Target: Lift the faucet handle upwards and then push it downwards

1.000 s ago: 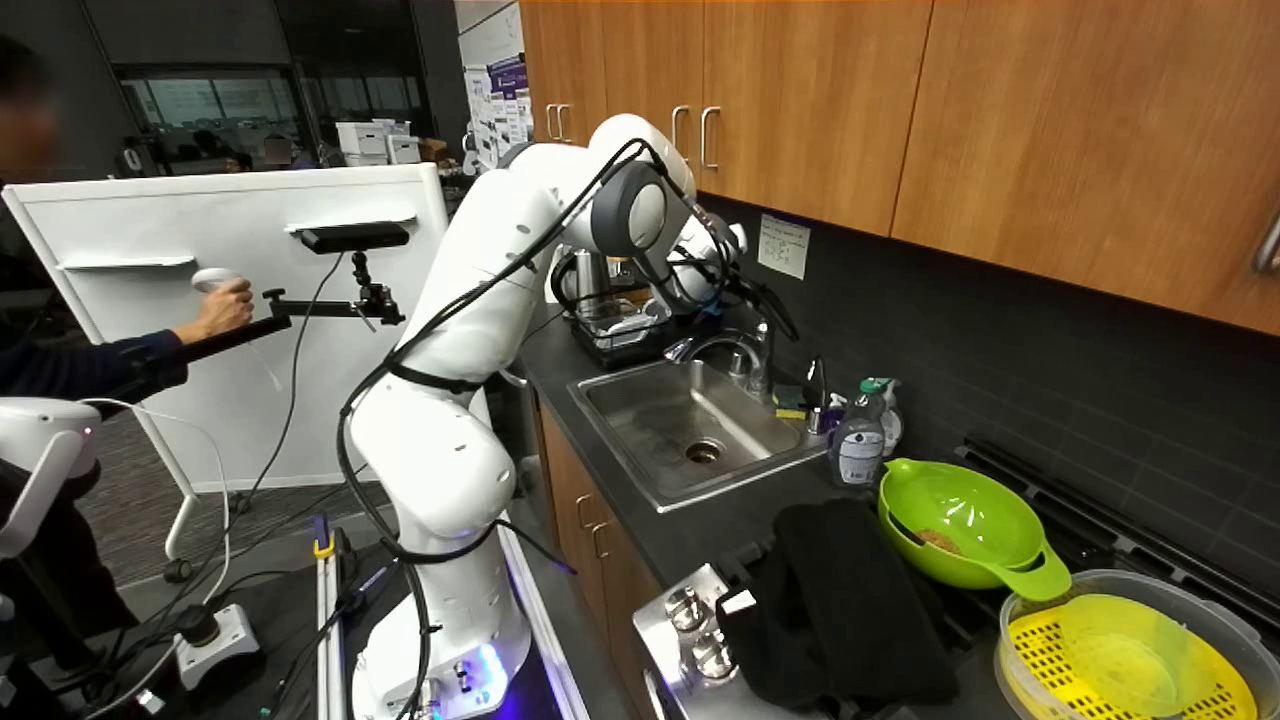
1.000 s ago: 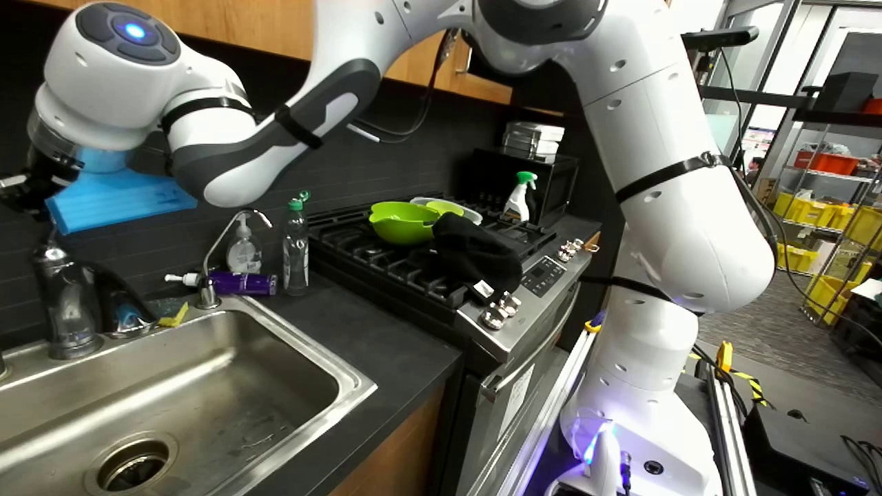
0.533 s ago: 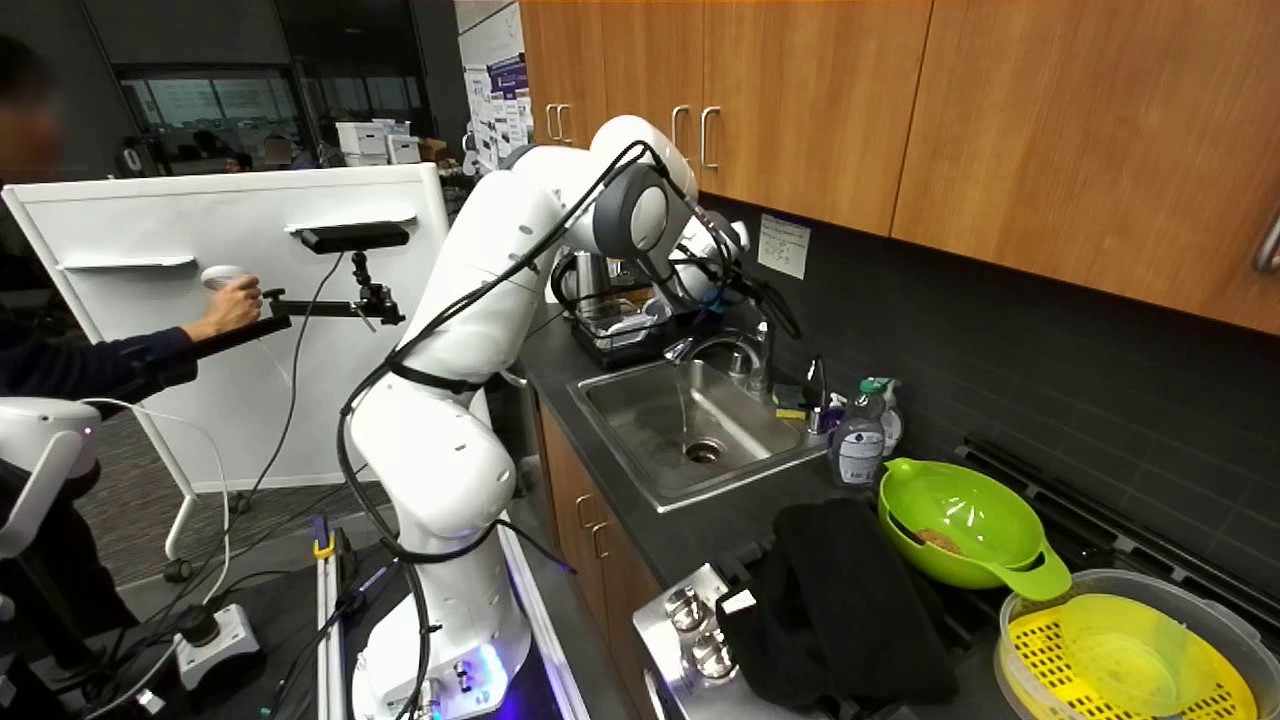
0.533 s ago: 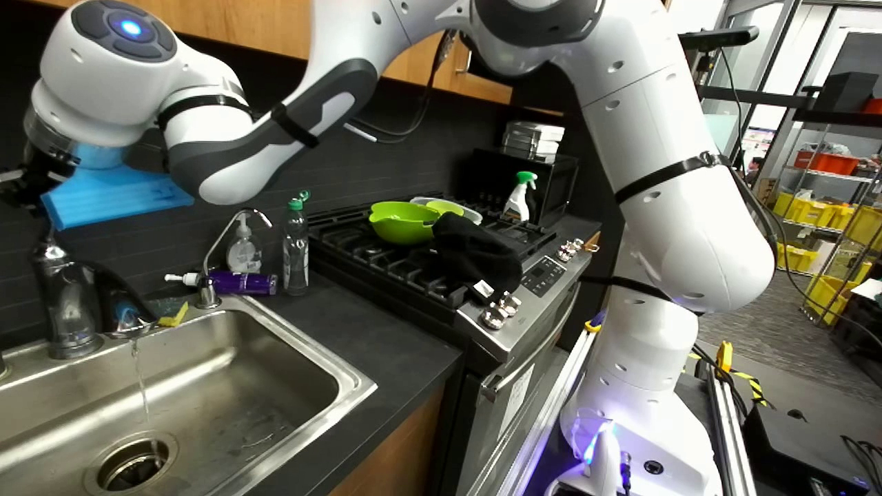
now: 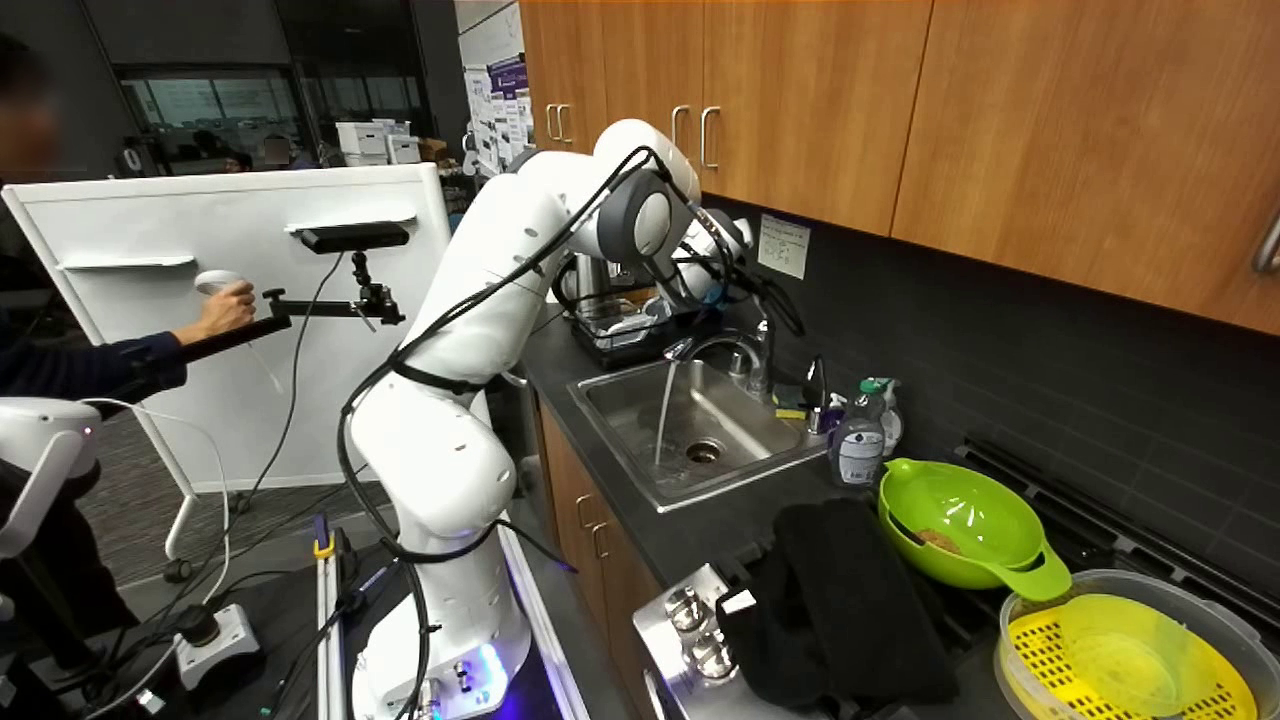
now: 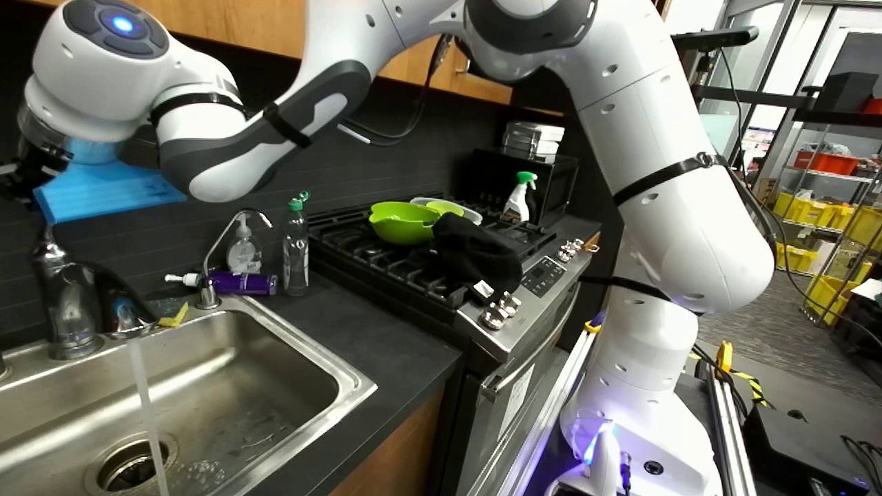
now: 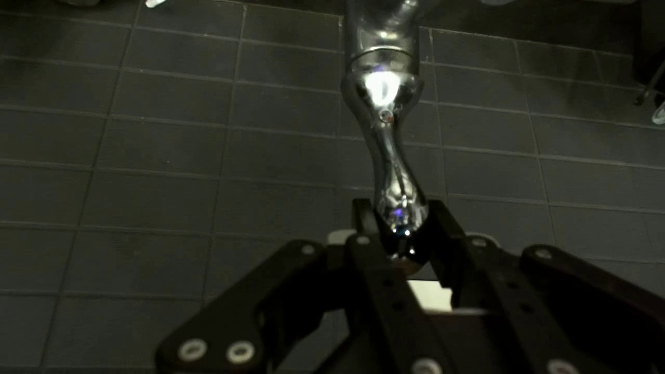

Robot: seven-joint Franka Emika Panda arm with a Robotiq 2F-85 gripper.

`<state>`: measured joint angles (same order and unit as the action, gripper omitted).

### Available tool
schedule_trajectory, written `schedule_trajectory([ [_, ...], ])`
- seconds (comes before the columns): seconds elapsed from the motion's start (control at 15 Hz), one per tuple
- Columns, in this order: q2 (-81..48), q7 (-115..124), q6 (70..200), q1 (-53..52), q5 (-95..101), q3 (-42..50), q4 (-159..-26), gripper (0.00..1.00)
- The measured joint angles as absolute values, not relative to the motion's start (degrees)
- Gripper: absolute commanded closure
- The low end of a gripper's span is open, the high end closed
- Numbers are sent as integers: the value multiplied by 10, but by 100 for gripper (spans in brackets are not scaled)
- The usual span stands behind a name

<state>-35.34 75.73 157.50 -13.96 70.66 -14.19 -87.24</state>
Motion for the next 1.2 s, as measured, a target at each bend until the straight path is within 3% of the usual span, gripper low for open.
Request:
schedule_trajectory([
  [1.2, -340, 759, 1579, -133, 677, -146, -897, 93],
])
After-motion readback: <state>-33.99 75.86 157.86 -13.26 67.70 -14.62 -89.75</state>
